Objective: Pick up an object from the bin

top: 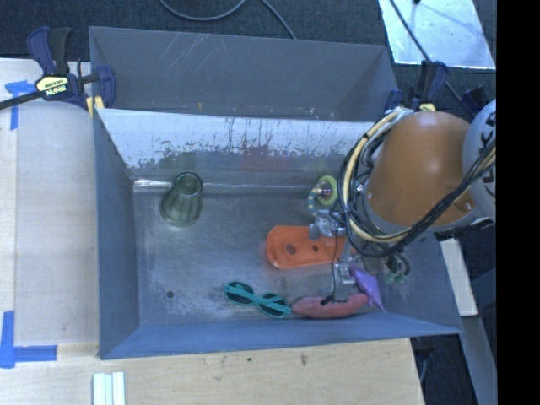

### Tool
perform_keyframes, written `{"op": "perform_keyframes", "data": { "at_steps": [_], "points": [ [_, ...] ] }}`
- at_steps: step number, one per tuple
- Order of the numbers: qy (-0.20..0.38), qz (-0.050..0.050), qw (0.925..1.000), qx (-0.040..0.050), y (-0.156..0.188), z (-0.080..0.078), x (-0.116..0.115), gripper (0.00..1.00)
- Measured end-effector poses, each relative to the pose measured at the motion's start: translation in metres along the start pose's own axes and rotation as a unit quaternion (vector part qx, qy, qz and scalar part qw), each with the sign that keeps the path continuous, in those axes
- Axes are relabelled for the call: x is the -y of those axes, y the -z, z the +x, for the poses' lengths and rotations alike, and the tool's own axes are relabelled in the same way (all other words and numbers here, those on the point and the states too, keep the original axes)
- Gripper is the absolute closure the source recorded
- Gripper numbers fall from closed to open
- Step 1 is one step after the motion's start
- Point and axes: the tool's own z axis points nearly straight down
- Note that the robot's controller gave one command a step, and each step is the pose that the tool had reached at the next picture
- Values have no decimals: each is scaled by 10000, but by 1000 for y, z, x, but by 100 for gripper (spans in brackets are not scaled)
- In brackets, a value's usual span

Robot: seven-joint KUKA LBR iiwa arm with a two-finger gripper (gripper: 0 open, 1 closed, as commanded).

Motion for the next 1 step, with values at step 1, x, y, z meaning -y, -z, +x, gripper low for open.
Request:
{"op": "perform_keyframes", "data": {
  "at_steps": [1],
  "points": [
    [0,1,10000,35,3,-2,0,0]
  ]
}}
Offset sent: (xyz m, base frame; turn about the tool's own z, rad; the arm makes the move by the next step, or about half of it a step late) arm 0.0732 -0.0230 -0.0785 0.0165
